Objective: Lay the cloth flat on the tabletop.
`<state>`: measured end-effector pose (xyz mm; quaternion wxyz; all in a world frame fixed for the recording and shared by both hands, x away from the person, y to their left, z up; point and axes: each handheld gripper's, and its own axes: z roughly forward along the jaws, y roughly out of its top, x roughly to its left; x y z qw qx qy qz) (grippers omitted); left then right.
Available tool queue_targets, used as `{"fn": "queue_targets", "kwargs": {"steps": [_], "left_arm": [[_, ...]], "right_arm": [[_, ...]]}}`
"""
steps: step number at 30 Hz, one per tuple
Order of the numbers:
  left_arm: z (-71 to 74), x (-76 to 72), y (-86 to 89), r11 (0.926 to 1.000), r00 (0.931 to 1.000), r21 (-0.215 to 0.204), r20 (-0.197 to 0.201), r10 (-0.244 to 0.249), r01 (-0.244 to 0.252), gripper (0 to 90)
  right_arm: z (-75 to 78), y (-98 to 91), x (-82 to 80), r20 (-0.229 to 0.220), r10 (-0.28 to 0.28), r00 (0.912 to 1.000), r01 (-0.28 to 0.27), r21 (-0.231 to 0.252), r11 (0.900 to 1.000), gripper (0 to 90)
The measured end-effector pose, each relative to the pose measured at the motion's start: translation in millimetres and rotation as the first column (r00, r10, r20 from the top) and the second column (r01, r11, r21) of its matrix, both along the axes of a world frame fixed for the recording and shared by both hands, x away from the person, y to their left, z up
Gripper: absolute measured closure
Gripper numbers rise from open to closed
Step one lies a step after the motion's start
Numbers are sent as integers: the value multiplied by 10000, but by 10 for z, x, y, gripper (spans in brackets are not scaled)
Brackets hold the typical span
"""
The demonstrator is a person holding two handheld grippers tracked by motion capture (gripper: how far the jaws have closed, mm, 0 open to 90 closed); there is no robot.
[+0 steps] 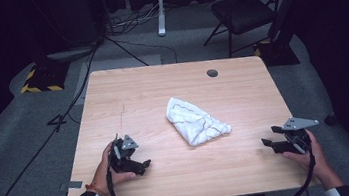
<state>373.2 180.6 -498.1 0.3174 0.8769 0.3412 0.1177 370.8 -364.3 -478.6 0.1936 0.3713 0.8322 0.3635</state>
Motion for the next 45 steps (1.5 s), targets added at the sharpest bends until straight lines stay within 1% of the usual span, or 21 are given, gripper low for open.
{"fn": "queue_targets", "kwargs": {"steps": [2,4,6,7,8,10,13,16,17,20,23,25,28,29,30,32,34,36,39,43,45], "left_arm": [[16,31,-120,9997,9997,-80,-9,-233,233,196],[18,68,-237,9992,9990,11,-161,-405,405,155],[43,107,-388,9965,9965,63,-34,-839,839,183],[58,127,-457,9958,9957,44,62,-920,919,185],[70,143,-509,9952,9950,43,182,-982,981,174],[120,206,-668,9916,9919,-243,113,-1265,1268,183],[196,276,-856,9869,9867,-383,483,-1550,1569,197],[293,362,-1057,9800,9821,-907,800,-1703,1773,225],[316,380,-1099,9780,9805,-969,856,-1767,1847,268],[378,473,-1276,9728,9759,-1151,1099,-1887,2010,306],[383,570,-1410,9755,9772,-1076,1133,-1796,1917,327],[366,642,-1489,9742,9780,-1111,937,-1863,1963,327],[319,712,-1593,9779,9773,-671,893,-1920,1983,350],[298,738,-1613,9758,9752,-539,769,-2077,2121,379],[287,747,-1616,9739,9731,-486,742,-2181,2219,453],[283,753,-1595,9665,9648,-283,723,-2527,2552,548],[313,738,-1536,9629,9610,-317,786,-2650,2681,671],[351,712,-1472,9628,9598,-192,860,-2671,2696,785],[385,657,-1368,9607,9572,-44,866,-2761,2775,832],[421,580,-1165,9647,9612,-291,980,-2578,2617,836],[439,528,-1051,9653,9611,-237,1028,-2565,2601,836]], "right_arm": [[54,87,77,2,302,9995,-302,212,9993,372],[83,214,176,57,583,9983,-584,215,9981,402],[99,266,216,69,688,9976,-690,314,9971,411],[120,335,258,80,904,9959,-906,489,9947,426],[133,396,286,147,1060,9943,-1066,424,9934,438],[147,505,331,248,1233,9921,-1236,78,9923,455],[155,664,415,210,1528,9880,-1530,78,9882,488],[123,785,476,153,1748,9845,-1745,-168,9845,523],[86,856,519,27,1927,9813,-1927,-126,9812,531],[41,929,553,-116,2137,9768,-2139,-195,9767,532],[-27,1031,589,-273,2406,9702,-2415,-349,9698,533],[-70,1084,611,-370,2550,9662,-2564,-401,9657,552],[-122,1155,637,-433,2670,9627,-2693,-631,9610,621],[-125,1164,639,-432,2680,9625,-2703,-632,9607,647],[-127,1173,639,-419,2716,9615,-2738,-600,9599,668],[-131,1176,634,-381,2689,9624,-2709,-645,9604,713],[-131,1170,625,-371,2709,9619,-2729,-668,9597,773],[-128,1158,618,-292,2724,9617,-2739,-726,9590,810],[-128,1146,601,-219,2754,9611,-2763,-752,9581,838],[-104,1118,570,-138,2689,9631,-2691,-799,9598,846],[-87,1093,552,-108,2636,9646,-2636,-796,9614,847]]}}
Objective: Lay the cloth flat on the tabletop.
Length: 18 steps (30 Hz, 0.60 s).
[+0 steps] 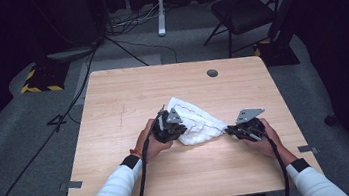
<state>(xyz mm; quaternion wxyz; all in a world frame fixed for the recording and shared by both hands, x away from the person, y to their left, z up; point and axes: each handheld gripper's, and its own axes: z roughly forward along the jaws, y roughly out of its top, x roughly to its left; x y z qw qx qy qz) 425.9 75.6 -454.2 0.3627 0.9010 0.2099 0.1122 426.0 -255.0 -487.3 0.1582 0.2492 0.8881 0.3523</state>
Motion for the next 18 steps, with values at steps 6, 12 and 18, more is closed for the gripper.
{"fn": "queue_targets", "kwargs": {"steps": [6,12,18], "left_arm": [[-31,-182,268,9999,10000,170,-90,-26,27,833],[-75,-331,509,9994,9996,265,-181,215,-210,835],[-113,-448,683,9994,9990,125,-302,323,-320,840]], "right_arm": [[43,-76,-54,32,-115,9999,115,-24,9999,850],[77,-150,-74,78,-363,9993,363,44,9993,851],[68,-177,-67,120,-608,9981,610,-139,9980,850]]}}
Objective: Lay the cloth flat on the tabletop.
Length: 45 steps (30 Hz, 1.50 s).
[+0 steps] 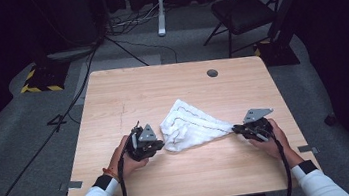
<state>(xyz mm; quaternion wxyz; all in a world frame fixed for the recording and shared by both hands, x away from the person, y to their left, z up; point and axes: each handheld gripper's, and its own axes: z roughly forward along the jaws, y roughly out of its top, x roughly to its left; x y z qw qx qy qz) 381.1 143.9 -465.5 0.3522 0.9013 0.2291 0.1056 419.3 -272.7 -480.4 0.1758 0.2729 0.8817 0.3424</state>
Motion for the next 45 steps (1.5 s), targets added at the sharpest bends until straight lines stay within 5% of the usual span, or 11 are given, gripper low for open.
{"fn": "queue_targets", "kwargs": {"steps": [5,12,21,27,28,31,37,45], "left_arm": [[-14,-49,13,10000,9999,-4,115,84,-84,784],[78,91,-254,9972,9972,-398,367,650,-635,457],[130,214,-716,9979,9994,-630,315,-134,154,320],[52,276,-896,9987,9984,-73,269,-493,495,375],[25,293,-907,9983,9982,47,155,-582,581,497],[-26,317,-902,9950,9964,535,65,-850,845,603],[-42,311,-782,9931,9949,614,-92,-1000,1004,798],[-38,227,-630,9910,9933,708,-272,-1120,1137,818]], "right_arm": [[-14,-40,28,99,-438,9990,440,-208,9988,835],[-11,-69,63,165,-834,9964,836,-175,9963,815],[41,-148,85,340,-1240,9917,1235,179,9922,738],[95,-242,102,446,-1710,9843,1689,470,9845,718],[99,-248,109,398,-1705,9846,1680,581,9841,710],[92,-233,113,355,-1576,9869,1554,586,9861,710],[42,-142,116,161,-1066,9942,1059,423,9935,717],[1,-101,97,-111,-544,9985,546,193,9983,734]]}}
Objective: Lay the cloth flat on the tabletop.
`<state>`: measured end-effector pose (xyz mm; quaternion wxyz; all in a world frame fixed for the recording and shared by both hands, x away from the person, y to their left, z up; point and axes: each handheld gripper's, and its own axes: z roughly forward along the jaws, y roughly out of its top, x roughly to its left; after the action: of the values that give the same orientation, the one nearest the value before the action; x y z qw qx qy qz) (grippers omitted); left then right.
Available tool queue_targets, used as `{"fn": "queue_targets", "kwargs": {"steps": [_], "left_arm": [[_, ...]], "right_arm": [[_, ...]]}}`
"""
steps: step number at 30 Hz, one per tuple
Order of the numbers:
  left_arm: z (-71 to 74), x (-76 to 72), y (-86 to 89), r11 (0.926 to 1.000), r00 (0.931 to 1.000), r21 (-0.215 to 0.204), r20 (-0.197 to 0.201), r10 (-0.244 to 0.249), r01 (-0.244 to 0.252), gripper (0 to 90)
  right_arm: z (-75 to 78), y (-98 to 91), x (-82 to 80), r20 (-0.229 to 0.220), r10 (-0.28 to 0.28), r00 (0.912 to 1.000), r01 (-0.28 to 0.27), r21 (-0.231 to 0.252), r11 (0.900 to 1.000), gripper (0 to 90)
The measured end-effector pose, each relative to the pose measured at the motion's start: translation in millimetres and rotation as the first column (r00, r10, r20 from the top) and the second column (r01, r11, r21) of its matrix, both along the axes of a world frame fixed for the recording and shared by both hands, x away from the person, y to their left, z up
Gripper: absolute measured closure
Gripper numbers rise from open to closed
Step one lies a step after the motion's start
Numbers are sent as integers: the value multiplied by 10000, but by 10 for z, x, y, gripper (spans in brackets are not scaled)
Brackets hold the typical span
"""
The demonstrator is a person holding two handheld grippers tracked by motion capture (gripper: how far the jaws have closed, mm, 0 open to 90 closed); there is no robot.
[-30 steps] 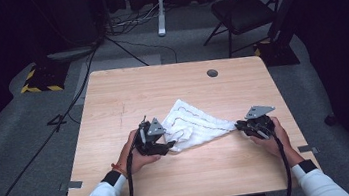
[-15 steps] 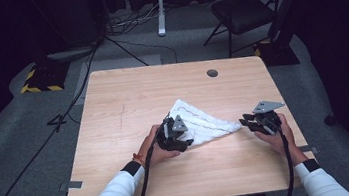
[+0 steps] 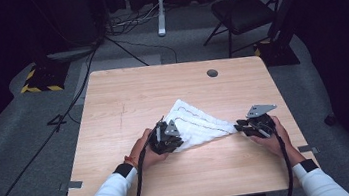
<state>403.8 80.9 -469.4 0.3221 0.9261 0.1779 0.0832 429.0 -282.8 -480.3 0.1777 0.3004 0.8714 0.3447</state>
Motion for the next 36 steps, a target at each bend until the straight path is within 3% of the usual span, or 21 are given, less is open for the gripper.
{"fn": "queue_targets", "kwargs": {"steps": [11,22,26,30,33,36], "left_arm": [[-4,-175,321,9999,9996,-35,-230,162,-163,809],[-15,-264,727,9951,9947,-260,-425,940,-952,801],[-3,-287,827,9930,9932,-348,-322,1122,-1133,745],[62,-236,880,9850,9869,-611,-193,1603,-1612,637],[122,-149,880,9771,9804,-813,-15,1971,-1966,547],[155,-18,855,9643,9692,-1013,30,2463,-2448,449]], "right_arm": [[-23,5,-9,-111,-7,9999,4,-275,9996,738],[-28,-22,15,-169,-356,9992,347,-513,9981,727],[-37,-28,25,-215,-473,9986,461,-519,9976,715],[-48,-29,43,-317,-593,9977,574,-589,9966,675],[-57,-49,68,-617,-763,9952,742,-355,9966,661],[-61,-68,83,-850,-807,9931,794,-181,9967,674]]}}
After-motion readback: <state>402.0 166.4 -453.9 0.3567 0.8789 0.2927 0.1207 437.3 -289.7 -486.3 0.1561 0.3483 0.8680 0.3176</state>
